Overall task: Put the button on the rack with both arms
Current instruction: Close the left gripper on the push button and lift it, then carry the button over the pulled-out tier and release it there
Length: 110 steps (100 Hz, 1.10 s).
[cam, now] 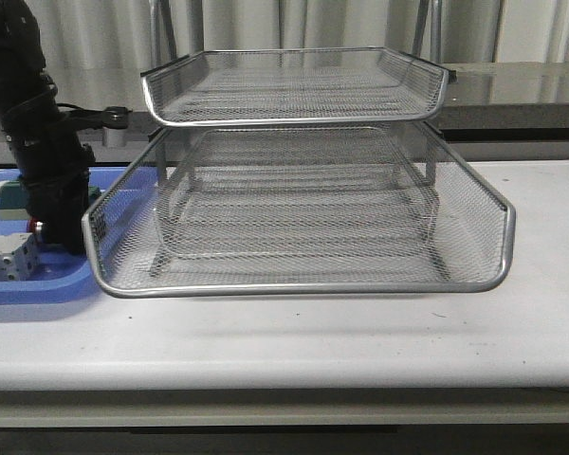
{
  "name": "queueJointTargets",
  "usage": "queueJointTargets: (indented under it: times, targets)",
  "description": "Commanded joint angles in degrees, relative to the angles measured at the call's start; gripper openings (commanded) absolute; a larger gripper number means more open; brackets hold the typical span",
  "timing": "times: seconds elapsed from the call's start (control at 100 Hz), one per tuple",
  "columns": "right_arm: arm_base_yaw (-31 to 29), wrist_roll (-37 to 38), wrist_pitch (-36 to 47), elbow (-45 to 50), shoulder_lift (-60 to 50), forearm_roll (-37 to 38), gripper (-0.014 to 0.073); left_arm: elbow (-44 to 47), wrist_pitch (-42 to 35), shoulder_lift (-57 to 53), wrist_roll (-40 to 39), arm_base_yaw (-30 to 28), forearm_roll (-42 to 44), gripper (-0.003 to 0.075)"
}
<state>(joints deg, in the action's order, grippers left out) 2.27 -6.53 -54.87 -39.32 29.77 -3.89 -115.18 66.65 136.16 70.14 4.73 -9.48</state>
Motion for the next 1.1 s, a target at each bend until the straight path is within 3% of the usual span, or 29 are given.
queueJointTargets:
  times: [0.0,0.14,0.48,0.63,0.9,1.09]
  targets:
    - [-0.5,-0.1,3.1,-1.9,0.1,0.1,-0.0071,-2.5,1.3,-3.7,0.1,0.2,-1.0,0.0124]
    - [-0.5,-0.1,3.1,-1.9,0.1,0.1,-0.0071,-5.5,4.8,-3.7,0.1,0.2,-1.0,-0.0021]
    - [-0.5,-0.1,3.1,-1.9,0.1,0.1,-0.0071,-17.1,6.9,-5.8,-11.9,0.2,0.2,-0.0020]
    - [-0.5,-0.1,3.1,-1.9,0.1,0.1,-0.0071,-17.2,6.9,-9.5,-12.8,0.2,0.9,-0.0020]
    - [-0.5,-0.1,3.1,-1.9,0.1,0.1,-0.0071,-16.7,6.9,-16.5,-21.2,0.5,3.3,-0.0020]
    - [-0.5,-0.1,3.1,-1.9,0.1,0.1,-0.0071,-9.9,6.9,-23.6,-21.2,1.0,3.3,-0.0020]
